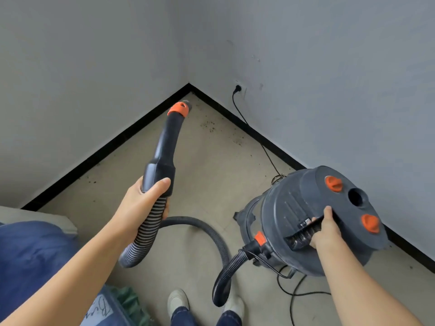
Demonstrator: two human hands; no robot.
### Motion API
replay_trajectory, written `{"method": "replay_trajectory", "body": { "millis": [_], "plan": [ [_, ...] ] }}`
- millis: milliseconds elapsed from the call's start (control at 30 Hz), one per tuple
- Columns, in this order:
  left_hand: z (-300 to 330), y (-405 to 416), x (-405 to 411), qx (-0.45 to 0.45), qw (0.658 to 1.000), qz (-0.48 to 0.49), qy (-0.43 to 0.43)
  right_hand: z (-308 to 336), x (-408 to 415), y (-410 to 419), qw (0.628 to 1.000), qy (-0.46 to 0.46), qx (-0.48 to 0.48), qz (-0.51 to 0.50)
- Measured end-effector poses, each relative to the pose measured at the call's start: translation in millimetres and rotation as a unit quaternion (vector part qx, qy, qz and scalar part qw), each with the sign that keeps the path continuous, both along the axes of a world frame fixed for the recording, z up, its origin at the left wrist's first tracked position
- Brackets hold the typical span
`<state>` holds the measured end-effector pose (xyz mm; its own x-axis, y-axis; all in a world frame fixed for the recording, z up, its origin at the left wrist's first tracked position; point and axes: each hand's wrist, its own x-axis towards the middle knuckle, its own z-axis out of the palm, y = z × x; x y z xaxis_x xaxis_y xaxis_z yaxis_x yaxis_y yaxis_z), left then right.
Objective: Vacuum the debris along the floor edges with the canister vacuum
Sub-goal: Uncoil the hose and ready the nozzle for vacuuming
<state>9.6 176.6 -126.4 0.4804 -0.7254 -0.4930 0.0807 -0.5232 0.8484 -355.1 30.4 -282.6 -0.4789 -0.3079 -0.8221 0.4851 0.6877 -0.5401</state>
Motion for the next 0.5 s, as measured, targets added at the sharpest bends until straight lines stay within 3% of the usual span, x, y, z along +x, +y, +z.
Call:
{"method": "replay_trajectory", "body": {
  "millis": [333, 500],
  "plan": [
    [4.9, -22.0, -29.6, 0.01, 0.996, -0.082, -0.021, 11.8, -12.9, 1.3, 0.987, -0.032, 0.032, 0.156],
    [1.3, -44.2, -72.2, -0.008, 0.994, -0.104, 0.016, 34.0, -33.1, 20.5, 0.919, 0.029, 0.068, 0.387]
  ]
}}
